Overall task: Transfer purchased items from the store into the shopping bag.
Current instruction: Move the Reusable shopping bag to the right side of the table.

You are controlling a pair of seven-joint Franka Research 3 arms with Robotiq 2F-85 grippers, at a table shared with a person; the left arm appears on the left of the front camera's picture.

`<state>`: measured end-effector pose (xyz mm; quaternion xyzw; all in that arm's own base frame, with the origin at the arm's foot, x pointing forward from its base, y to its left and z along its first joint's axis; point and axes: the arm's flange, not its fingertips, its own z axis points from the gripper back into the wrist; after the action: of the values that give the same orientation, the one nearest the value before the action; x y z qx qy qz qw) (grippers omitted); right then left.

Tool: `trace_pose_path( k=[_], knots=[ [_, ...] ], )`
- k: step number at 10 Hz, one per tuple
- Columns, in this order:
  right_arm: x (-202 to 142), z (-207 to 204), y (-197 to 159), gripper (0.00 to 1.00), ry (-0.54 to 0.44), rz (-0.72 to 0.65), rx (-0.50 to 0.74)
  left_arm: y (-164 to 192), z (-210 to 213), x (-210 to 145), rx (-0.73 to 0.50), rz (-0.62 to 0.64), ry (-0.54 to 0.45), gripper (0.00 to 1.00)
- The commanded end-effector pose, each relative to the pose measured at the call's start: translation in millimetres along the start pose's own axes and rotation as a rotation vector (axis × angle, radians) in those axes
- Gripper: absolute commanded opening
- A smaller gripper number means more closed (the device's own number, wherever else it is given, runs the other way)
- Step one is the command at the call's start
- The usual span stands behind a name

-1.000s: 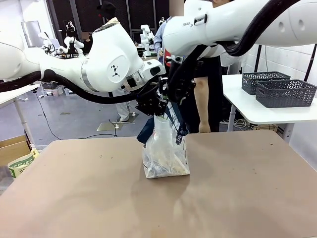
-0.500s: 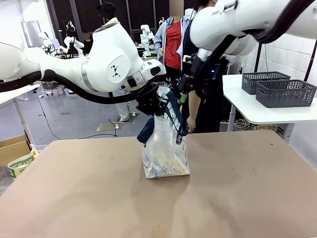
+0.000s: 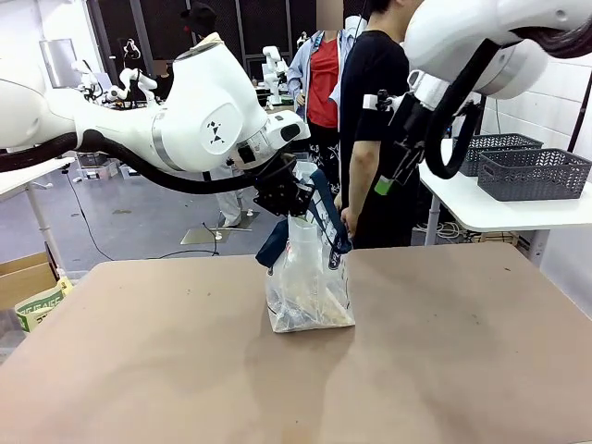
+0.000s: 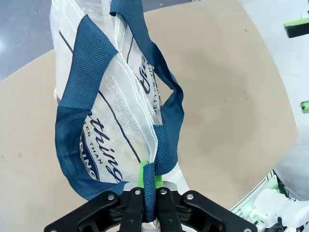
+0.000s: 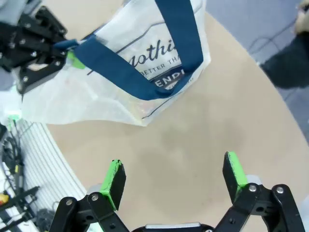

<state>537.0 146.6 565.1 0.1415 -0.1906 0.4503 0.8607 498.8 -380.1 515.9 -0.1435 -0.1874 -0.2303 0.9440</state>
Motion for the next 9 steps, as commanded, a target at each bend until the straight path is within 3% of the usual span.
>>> trace_pose_path(
  k=[1,4,5,9],
  knots=[
    [-27,4,-8,1.00,-0.156,0.021,0.068,1,1,0,0.002,-0.001,-0.001,0.00],
    [-28,1,-15,1.00,-0.288,0.025,0.059,1,1,0,0.002,-0.001,-0.001,0.00],
    [-20,14,-17,1.00,-0.195,0.005,0.056,1,1,0,0.002,-0.001,-0.001,0.00],
    [-20,14,-17,1.00,-0.195,0.005,0.056,1,1,0,0.002,-0.001,-0.001,0.00]
  ],
)
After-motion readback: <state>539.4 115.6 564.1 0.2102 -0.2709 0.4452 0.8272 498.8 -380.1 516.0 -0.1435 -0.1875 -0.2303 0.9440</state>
